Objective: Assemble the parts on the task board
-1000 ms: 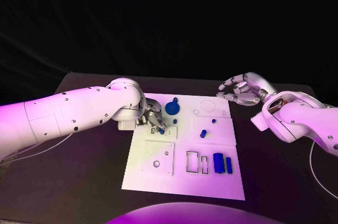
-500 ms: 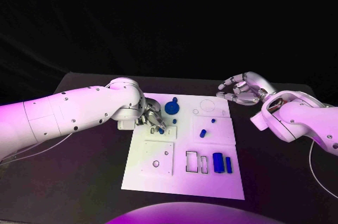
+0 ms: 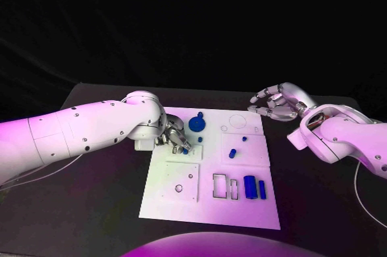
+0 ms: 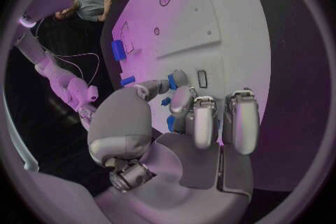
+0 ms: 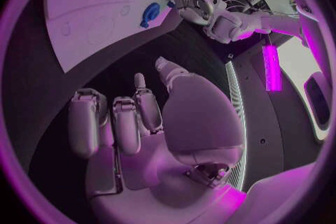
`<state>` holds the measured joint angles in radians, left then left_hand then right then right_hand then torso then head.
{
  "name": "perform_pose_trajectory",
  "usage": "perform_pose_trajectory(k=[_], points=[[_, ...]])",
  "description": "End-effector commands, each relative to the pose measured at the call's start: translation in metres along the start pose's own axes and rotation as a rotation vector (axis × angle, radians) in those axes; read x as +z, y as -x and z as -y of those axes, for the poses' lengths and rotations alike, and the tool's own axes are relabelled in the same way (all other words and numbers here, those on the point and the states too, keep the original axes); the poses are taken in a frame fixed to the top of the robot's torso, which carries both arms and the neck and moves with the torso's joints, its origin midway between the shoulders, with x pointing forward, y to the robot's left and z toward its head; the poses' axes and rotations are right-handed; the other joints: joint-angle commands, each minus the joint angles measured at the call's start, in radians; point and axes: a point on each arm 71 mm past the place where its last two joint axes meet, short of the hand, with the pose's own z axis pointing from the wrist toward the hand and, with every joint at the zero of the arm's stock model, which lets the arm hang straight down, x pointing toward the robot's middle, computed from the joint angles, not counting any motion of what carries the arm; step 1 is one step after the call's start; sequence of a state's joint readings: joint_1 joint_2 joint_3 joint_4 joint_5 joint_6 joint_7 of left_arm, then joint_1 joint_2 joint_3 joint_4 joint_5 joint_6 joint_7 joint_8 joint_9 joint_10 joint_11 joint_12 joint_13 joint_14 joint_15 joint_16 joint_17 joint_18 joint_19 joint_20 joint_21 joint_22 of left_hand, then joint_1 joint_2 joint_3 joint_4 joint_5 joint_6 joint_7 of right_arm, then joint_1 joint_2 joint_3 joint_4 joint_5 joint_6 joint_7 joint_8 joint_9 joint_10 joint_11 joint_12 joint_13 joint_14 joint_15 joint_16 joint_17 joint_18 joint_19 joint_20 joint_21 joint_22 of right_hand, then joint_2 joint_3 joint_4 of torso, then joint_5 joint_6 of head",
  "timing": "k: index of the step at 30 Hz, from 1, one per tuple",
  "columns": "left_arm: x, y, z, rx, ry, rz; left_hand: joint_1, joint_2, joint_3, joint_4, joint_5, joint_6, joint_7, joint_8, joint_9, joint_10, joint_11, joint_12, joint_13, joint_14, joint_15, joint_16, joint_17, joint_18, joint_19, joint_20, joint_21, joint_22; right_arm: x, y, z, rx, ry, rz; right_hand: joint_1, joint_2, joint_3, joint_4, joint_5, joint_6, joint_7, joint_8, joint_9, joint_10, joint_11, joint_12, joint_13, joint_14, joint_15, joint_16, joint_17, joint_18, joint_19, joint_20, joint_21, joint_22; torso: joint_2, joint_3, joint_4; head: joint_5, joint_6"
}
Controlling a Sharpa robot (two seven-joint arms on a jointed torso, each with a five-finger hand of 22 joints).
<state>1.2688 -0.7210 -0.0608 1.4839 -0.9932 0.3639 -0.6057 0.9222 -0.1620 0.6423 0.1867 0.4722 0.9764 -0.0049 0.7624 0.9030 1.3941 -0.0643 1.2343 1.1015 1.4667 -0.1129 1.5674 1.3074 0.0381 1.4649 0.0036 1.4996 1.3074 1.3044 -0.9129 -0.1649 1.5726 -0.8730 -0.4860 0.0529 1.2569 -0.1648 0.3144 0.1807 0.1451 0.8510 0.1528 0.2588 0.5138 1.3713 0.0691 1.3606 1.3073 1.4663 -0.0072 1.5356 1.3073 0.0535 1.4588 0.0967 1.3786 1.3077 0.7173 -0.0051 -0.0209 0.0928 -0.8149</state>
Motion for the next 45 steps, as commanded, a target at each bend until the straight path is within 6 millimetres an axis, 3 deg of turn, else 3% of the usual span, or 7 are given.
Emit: perform_pose_trajectory(k=[1, 13, 20, 27, 36, 40, 45], points=[[0.003, -0.009, 0.000, 0.009, -0.002, -0.045, -0.006, -0.010, -0.018, 0.008, -0.003, -0.001, 0.003, -0.002, 0.001, 0.003, -0.003, 0.000, -0.001, 0.104, -0.004, 0.003, 0.263, -0.007, 0.045, -0.009, -0.004, 0.119, 0.000, -0.001, 0.000, -0.005, 0.007, -0.006, 0.012, 0.000, -0.006, -0.002, 0.005, 0.004, -0.001, 0.006, 0.002, -0.004, -0.001, -0.005, 0.022, 0.078, 0.001, -0.002, 0.146, 0.005, -0.005, 0.000, -0.005, 0.047, -0.001, 0.0002, 0.0001, 0.001, 0.000], [-0.001, -0.005, -0.001, -0.019, -0.011, -0.018, -0.012, -0.024, -0.101, 0.075, -0.002, -0.011, 0.005, -0.001, 0.009, -0.009, -0.001, -0.005, -0.011, 0.104, -0.005, 0.003, 0.263, -0.007, 0.046, -0.010, -0.004, 0.121, 0.000, 0.000, 0.001, -0.006, 0.005, -0.003, 0.012, 0.000, -0.007, -0.001, 0.005, 0.004, -0.001, 0.006, 0.002, -0.006, -0.001, -0.007, 0.020, 0.078, 0.001, -0.003, 0.144, 0.006, -0.006, 0.000, -0.008, 0.045, 0.000, 0.0003, 0.0008, 0.000, -0.004], [-0.008, 0.001, -0.001, -0.040, -0.024, 0.002, -0.005, -0.032, -0.137, 0.098, -0.002, -0.022, 0.008, -0.005, 0.010, -0.018, 0.002, -0.012, -0.021, 0.104, -0.003, 0.003, 0.263, -0.004, 0.040, -0.009, -0.011, 0.109, 0.000, 0.001, 0.001, -0.007, 0.004, -0.002, 0.012, 0.000, -0.007, -0.001, 0.005, 0.004, -0.001, 0.006, 0.002, -0.006, -0.001, -0.007, 0.020, 0.078, 0.001, -0.003, 0.144, 0.006, -0.006, 0.000, -0.008, 0.045, -0.001, 0.0004, 0.0001, 0.002, 0.002], [-0.018, 0.015, 0.000, -0.054, -0.033, 0.035, 0.024, -0.025, -0.181, 0.103, 0.004, -0.073, 0.034, -0.071, -0.022, -0.043, 0.022, -0.026, -0.043, 0.104, 0.013, 0.003, 0.263, 0.002, 0.027, 0.003, -0.030, 0.079, 0.001, 0.001, 0.002, -0.004, 0.000, 0.001, 0.012, 0.000, -0.007, -0.001, 0.005, 0.004, -0.001, 0.006, 0.002, -0.006, -0.001, -0.007, 0.020, 0.078, 0.001, -0.003, 0.144, 0.006, -0.006, 0.000, -0.008, 0.045, -0.001, -0.0003, -0.0005, 0.002, 0.004], [-0.029, 0.032, 0.000, -0.062, -0.037, 0.071, 0.035, -0.023, -0.189, 0.102, 0.005, -0.074, 0.038, -0.087, -0.034, -0.047, 0.027, -0.026, -0.046, 0.104, 0.017, 0.003, 0.263, 0.003, 0.025, 0.007, -0.033, 0.075, 0.002, 0.002, 0.003, -0.006, -0.002, 0.004, 0.012, 0.000, -0.007, -0.001, 0.005, 0.004, -0.001, 0.006, 0.002, -0.006, -0.001, -0.007, 0.020, 0.078, 0.001, -0.003, 0.144, 0.006, -0.006, 0.000, -0.008, 0.045, 0.000, 0.0003, 0.0011, 0.004, 0.010], [-0.030, 0.040, -0.006, -0.074, -0.024, 0.091, 0.068, -0.017, -0.197, 0.102, 0.008, -0.101, 0.060, -0.150, -0.074, -0.067, 0.045, -0.040, -0.065, 0.104, 0.032, 0.003, 0.263, 0.005, 0.019, 0.019, -0.040, 0.063, 0.002, 0.002, 0.003, -0.007, -0.002, 0.005, 0.012, 0.000, -0.007, -0.001, 0.005, 0.004, -0.001, 0.006, 0.002, -0.006, -0.001, -0.007, 0.020, 0.078, 0.001, -0.003, 0.144, 0.006, -0.006, 0.000, -0.008, 0.045, -0.001, -0.0001, 0.0008, 0.005, 0.014], [-0.029, 0.052, -0.016, -0.119, -0.010, 0.153, 0.128, -0.022, -0.212, 0.103, 0.008, -0.148, 0.097, -0.234, -0.126, -0.185, 0.077, -0.186, -0.245, 0.104, 0.059, 0.003, 0.263, 0.013, 0.000, 0.044, -0.066, 0.024, 0.002, 0.002, 0.004, -0.004, -0.003, 0.007, 0.012, 0.001, -0.009, 0.001, 0.005, 0.003, -0.001, 0.006, 0.002, -0.008, -0.001, -0.009, 0.018, 0.077, 0.001, -0.004, 0.143, 0.006, -0.007, 0.000, -0.010, 0.043, 0.000, -0.0005, 0.0002, 0.004, 0.019]])
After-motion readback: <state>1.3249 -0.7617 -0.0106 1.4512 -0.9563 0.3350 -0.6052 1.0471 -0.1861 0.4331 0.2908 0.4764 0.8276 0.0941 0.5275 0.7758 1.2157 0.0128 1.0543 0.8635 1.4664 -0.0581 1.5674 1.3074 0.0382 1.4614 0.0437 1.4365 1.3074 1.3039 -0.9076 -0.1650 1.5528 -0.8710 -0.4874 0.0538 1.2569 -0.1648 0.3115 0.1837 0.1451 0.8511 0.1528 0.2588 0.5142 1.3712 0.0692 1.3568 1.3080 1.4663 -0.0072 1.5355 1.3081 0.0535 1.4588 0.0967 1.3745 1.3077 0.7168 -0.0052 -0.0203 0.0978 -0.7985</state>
